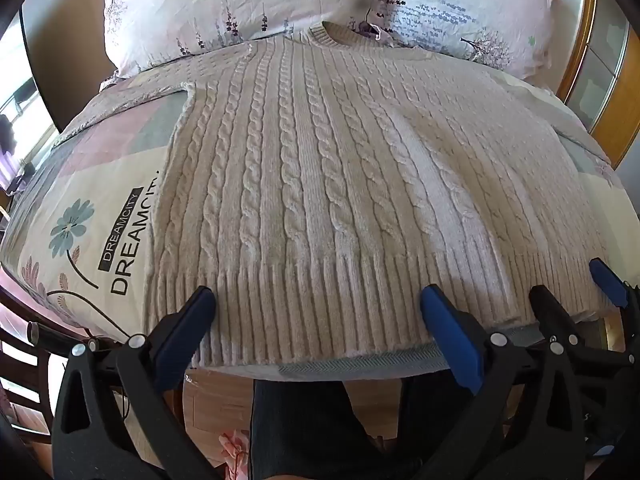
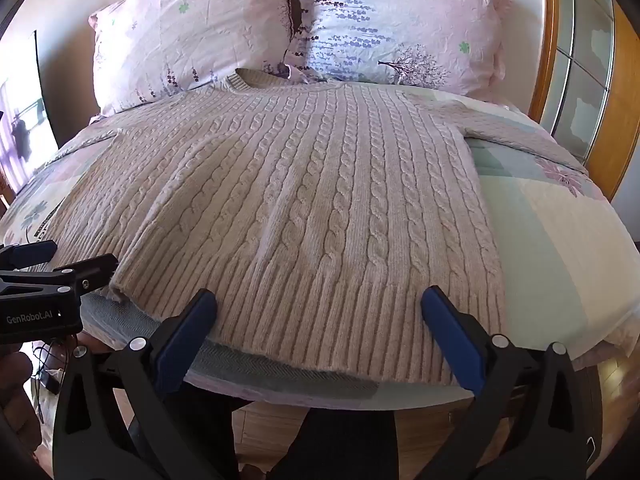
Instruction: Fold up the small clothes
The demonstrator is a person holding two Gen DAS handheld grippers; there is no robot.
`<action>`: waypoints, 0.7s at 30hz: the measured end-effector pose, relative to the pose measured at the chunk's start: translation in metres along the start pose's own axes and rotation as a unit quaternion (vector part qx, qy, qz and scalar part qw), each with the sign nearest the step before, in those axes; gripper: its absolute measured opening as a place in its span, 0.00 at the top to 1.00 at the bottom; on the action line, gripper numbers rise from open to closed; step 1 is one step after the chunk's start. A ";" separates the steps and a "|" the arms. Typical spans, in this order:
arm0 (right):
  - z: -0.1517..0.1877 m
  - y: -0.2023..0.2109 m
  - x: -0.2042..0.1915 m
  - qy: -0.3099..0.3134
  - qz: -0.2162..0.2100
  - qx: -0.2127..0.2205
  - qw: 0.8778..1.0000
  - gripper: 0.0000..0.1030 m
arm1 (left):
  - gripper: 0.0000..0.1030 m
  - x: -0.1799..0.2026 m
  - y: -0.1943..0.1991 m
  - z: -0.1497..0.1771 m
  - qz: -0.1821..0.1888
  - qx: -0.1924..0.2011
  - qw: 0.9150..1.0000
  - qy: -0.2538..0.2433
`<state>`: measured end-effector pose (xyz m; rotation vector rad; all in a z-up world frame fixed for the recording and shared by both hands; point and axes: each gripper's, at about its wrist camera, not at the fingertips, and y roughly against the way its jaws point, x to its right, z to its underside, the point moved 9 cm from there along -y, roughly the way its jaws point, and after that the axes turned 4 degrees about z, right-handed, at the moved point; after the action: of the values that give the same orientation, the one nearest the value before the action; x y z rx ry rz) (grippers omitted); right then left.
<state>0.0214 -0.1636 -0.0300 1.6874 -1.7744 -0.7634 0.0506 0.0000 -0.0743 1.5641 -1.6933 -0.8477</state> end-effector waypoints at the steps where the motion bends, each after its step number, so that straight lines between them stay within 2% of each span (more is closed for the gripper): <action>1: 0.000 0.000 0.000 0.000 0.000 0.000 1.000 0.01 | 0.02 0.000 0.000 0.000 0.000 0.000 1.000 0.000; 21: -0.001 0.000 0.000 0.001 0.001 0.001 1.000 0.01 | 0.02 0.000 0.000 -0.001 0.000 0.002 1.000 0.000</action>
<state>0.0219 -0.1636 -0.0297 1.6877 -1.7761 -0.7596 0.0509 0.0000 -0.0738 1.5677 -1.6970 -0.8452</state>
